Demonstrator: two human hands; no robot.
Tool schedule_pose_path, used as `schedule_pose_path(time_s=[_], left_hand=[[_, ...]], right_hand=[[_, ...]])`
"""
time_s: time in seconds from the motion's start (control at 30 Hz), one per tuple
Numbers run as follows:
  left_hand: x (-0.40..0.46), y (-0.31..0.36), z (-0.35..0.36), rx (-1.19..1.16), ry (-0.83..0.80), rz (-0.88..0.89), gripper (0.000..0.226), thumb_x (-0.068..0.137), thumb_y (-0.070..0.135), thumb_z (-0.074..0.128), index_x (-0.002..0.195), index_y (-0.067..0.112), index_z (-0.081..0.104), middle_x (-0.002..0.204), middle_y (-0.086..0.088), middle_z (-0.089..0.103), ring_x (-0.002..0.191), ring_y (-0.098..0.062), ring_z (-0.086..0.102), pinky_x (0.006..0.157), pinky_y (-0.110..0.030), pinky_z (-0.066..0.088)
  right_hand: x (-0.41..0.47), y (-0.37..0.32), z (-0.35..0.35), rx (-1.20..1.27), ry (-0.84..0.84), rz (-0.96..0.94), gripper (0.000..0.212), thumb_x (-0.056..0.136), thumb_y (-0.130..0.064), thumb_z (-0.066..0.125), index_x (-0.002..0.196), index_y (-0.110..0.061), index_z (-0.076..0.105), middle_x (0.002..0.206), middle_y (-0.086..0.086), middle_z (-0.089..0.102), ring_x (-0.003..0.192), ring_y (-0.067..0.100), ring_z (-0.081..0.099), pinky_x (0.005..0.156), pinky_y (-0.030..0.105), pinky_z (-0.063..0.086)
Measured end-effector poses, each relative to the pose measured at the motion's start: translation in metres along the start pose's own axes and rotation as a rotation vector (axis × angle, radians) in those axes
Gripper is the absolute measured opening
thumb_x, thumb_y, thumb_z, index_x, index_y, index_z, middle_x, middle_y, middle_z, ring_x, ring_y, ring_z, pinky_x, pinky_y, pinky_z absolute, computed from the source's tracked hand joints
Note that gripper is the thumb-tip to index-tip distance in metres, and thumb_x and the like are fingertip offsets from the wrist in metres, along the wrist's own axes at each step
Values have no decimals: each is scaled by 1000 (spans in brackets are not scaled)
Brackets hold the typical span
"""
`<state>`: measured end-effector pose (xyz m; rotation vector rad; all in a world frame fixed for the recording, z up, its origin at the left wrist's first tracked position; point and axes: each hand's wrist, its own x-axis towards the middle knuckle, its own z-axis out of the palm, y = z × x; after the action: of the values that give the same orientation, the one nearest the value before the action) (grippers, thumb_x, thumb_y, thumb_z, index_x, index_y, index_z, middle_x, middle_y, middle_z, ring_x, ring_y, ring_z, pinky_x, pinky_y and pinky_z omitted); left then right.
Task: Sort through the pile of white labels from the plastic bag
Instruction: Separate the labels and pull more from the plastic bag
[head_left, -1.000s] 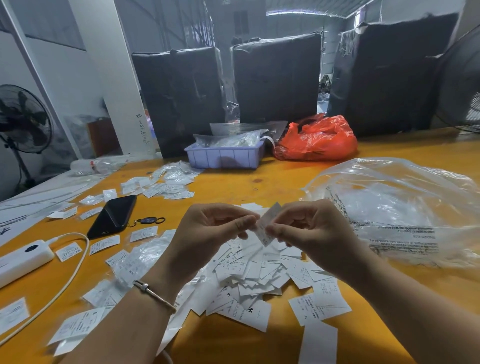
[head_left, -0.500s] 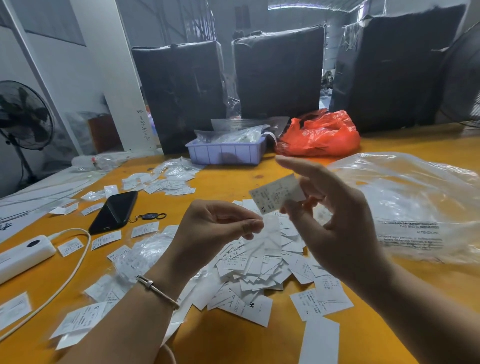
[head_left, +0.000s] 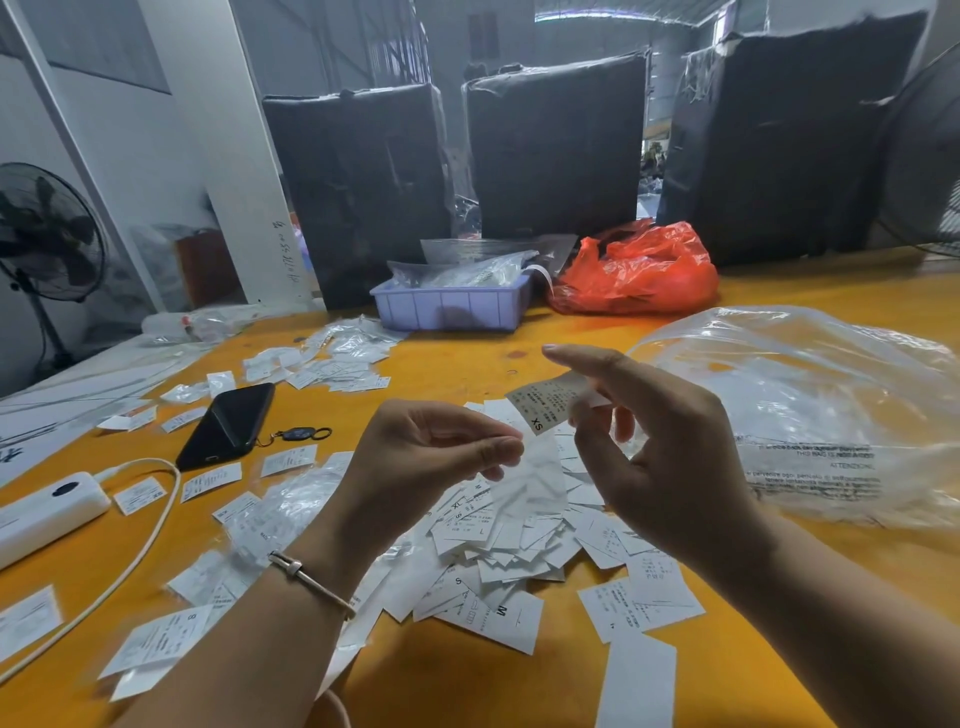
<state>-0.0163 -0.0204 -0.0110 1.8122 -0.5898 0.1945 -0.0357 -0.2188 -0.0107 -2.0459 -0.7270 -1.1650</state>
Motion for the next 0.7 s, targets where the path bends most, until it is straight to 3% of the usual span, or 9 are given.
schedule_pose_path(time_s=[0.5,0.7], left_hand=[[1,-1,0,5,20,-17,24,71,28,76,87,10,78,76,-6,77,66,-20,71,61,-27,55],[0,-1,3,39,-53,2,22,72,23,75,86,7,77,77,-4,77,65,-16,72,58,-15,51]], right_hand=[[0,1,0,-31,-42,-51,41,75,-1,62,113,-12,69,65,-9,58,56,2,41,50,30,48],[-1,4,-1,-28,-138,-65,42,76,-1,60,115,-15,69,61,-10,54,54,4,41,49,29,47]])
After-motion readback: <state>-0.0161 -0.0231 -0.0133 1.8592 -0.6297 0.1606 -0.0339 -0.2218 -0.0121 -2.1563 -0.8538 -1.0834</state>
